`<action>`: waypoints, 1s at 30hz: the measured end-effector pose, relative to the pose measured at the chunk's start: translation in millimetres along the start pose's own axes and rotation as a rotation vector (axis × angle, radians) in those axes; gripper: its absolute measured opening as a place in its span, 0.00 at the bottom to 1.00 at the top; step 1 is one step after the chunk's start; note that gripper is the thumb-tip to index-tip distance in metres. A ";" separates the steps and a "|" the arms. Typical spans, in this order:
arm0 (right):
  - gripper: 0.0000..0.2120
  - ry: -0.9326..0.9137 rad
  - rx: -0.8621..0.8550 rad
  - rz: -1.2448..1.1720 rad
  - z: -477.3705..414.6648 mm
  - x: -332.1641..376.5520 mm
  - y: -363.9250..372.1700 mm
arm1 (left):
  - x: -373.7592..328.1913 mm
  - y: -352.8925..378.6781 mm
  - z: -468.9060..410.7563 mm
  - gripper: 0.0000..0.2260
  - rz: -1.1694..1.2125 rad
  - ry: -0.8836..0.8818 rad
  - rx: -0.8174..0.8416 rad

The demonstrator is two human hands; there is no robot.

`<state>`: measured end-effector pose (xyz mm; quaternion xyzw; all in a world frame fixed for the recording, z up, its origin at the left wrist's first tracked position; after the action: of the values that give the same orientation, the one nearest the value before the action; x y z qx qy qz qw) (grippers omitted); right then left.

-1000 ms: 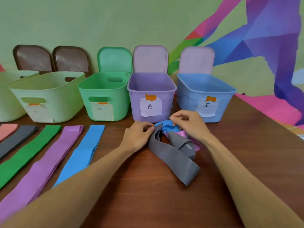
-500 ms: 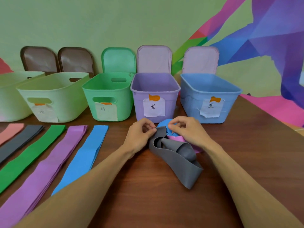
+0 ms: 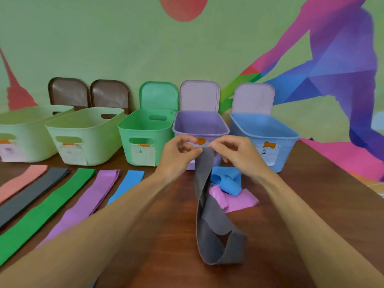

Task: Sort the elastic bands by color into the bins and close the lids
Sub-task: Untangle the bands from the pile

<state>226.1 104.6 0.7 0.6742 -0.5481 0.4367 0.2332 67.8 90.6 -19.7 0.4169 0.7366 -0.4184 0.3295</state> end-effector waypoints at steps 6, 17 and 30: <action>0.03 -0.011 -0.004 0.059 -10.2 14.4 5.0 | -15.2 -18.5 2.8 0.10 0.124 -0.025 -0.046; 0.07 -0.097 -0.146 -0.089 -28.6 71.9 22.4 | -5.2 -20.3 32.6 0.09 -0.023 -0.079 0.128; 0.02 -0.253 -0.410 -0.062 -52.7 124.8 12.6 | -56.7 -43.0 20.6 0.09 -0.042 0.091 0.092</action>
<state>198.9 76.0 130.9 0.6785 -0.6292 0.2210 0.3081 57.0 40.1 33.4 0.4345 0.7394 -0.4394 0.2673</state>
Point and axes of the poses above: each hand's wrist, its own z-axis away from the middle knuckle, its own y-axis out of the palm, x = y × z, the point moved 7 cm from there along -z, towards the middle knuckle, and after that the axes turned 15 degrees about -z, right-handed, at the moved point
